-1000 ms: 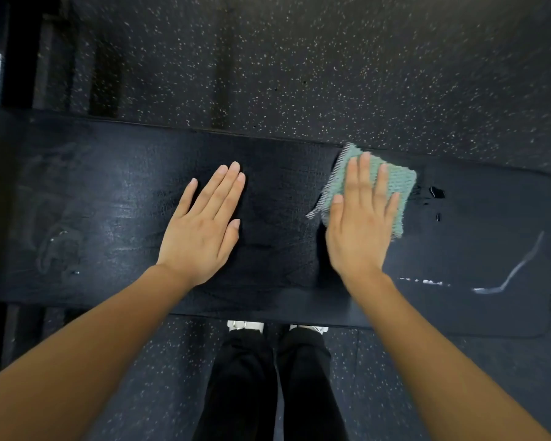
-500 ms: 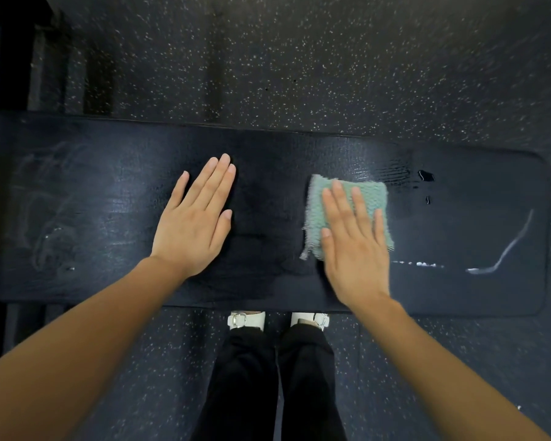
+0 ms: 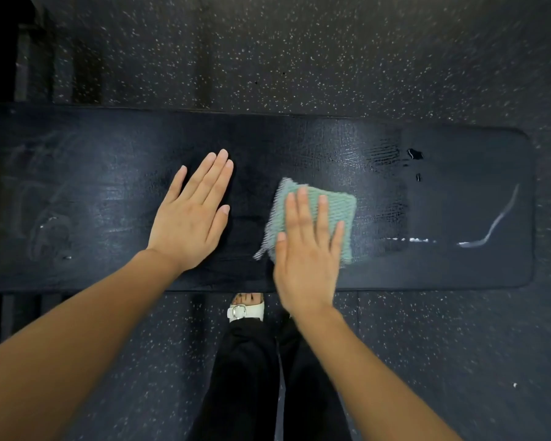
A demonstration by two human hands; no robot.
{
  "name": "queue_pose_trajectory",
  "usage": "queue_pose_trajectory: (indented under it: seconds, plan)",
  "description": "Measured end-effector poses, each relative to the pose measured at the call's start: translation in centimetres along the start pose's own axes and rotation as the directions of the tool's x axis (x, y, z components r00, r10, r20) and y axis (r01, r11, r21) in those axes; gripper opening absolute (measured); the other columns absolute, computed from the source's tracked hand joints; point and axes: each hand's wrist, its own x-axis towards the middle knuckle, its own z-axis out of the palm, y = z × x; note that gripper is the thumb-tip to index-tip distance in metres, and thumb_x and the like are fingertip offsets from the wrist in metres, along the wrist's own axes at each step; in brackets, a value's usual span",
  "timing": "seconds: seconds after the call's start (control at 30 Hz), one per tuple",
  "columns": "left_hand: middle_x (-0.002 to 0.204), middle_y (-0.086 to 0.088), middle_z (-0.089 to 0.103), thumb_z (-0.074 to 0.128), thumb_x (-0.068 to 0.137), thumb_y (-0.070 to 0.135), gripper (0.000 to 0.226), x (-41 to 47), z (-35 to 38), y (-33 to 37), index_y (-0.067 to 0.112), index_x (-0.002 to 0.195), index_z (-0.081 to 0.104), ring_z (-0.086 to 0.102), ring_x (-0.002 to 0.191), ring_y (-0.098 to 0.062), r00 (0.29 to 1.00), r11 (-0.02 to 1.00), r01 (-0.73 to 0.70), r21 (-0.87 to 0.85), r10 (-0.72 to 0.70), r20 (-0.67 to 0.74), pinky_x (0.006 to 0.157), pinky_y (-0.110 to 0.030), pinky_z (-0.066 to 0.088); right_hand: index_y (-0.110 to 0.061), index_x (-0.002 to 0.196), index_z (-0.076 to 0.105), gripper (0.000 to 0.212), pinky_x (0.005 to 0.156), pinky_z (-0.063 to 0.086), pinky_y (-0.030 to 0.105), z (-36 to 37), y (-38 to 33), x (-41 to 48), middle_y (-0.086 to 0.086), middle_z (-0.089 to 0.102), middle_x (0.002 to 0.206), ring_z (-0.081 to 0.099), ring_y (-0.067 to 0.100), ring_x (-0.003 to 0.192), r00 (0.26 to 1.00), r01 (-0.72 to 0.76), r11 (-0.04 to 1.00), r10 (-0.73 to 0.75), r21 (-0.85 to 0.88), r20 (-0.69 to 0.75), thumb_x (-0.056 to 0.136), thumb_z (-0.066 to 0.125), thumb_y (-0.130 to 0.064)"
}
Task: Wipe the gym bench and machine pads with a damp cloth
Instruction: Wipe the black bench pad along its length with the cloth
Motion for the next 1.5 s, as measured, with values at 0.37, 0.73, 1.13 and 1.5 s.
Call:
queue_pose_trajectory:
  seconds: [0.37,0.73,1.13,1.5]
  plan:
    - [0.166,-0.002,0.011,0.02,0.103,0.032,0.059,0.0,0.0,0.0,0.01,0.158,0.016,0.008,0.153,-0.016,1.0,1.0,0.002,-0.024,-0.002,-0.012,0.123,-0.04,0.005,-0.024,0.158,0.017,0.055,0.122,0.006,0.046,-0.4,2.6,-1.1,-0.008,0.012,0.165,0.007,0.017,0.152,0.982,0.187,0.981,-0.185,-0.047,0.044,0.103,0.022,-0.031]
    - [0.166,-0.003,0.012,0.02,0.103,0.033,0.059,0.1,0.1,-0.1,0.01,0.158,0.017,0.009,0.153,-0.017,1.0,1.0,-0.005,-0.006,0.005,-0.02,0.124,-0.044,0.01,-0.024,0.158,0.007,0.057,0.122,-0.002,0.048,-0.9,4.3,-1.0,-0.009,-0.002,0.165,-0.007,0.017,0.152,0.982,-0.186,0.981,0.188,0.056,-0.025,0.103,0.014,-0.034]
    - [0.165,-0.004,0.013,0.02,0.103,0.032,0.059,0.1,0.1,-0.1,0.01,0.157,0.018,0.011,0.153,-0.018,1.0,1.0,-0.01,0.004,0.01,-0.022,0.123,-0.043,0.01,-0.023,0.158,0.016,0.057,0.121,0.007,0.048,1.2,-3.3,-3.9,-0.007,0.009,0.165,0.008,0.021,0.152,0.983,0.168,0.986,-0.166,-0.014,0.078,0.102,0.025,-0.033]
    - [0.166,-0.003,0.011,0.019,0.103,0.033,0.059,0.0,0.1,-0.1,0.011,0.158,0.015,0.009,0.153,-0.017,1.0,1.0,-0.011,0.011,0.011,-0.008,0.123,-0.043,0.009,-0.023,0.158,0.015,0.055,0.121,0.006,0.048,-0.6,4.9,-4.2,-0.008,0.008,0.165,0.005,0.018,0.153,0.998,0.047,0.998,-0.046,-0.029,0.038,0.104,0.02,-0.03]
